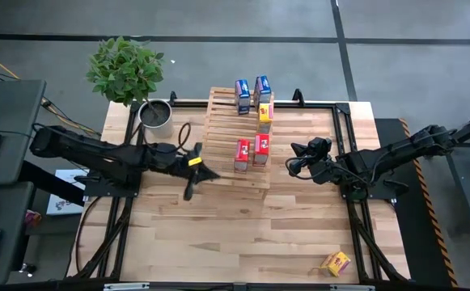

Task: Stack cereal on shelf
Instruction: Put the red cereal box on the shelf aligned with the other red cereal box

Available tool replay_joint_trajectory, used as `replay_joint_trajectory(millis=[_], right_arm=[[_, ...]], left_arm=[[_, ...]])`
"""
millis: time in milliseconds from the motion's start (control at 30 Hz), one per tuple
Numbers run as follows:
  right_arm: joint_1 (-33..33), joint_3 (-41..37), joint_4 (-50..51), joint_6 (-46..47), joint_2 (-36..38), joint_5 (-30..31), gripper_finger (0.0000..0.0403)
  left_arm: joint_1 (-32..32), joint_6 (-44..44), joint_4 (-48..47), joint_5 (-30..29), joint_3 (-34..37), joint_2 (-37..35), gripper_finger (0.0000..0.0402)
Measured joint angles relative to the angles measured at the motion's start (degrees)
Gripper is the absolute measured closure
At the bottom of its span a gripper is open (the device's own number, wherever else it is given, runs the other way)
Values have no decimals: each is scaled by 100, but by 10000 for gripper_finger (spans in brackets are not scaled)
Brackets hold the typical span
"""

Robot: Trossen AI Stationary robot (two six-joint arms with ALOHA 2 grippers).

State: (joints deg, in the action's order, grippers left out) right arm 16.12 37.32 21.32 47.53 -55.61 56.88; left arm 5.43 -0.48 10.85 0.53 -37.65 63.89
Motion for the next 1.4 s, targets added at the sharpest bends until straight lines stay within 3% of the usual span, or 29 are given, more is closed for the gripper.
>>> replay_joint_trajectory(millis=[100, 267, 367, 533, 800, 1400], right_arm=[[0, 0, -22, 7, 0, 0, 402], [0, 0, -22, 26, 2, 11, 402], [0, 0, -20, 6, 1, 13, 402], [0, 0, 4, 3, 1, 14, 402], [0, 0, 22, 3, 2, 15, 402], [-1, 0, 20, 4, 1, 17, 402]], left_arm=[[-5, 15, 380, 191, 70, 109, 401], [-100, -4, 1535, 168, 188, 995, 401], [-104, -8, 2062, 444, 108, 1413, 401], [-85, 16, 2057, 265, -158, 1753, 401], [-85, 153, 2213, -733, -225, 2033, 401], [-369, 138, 2721, -678, -219, 2288, 401]])
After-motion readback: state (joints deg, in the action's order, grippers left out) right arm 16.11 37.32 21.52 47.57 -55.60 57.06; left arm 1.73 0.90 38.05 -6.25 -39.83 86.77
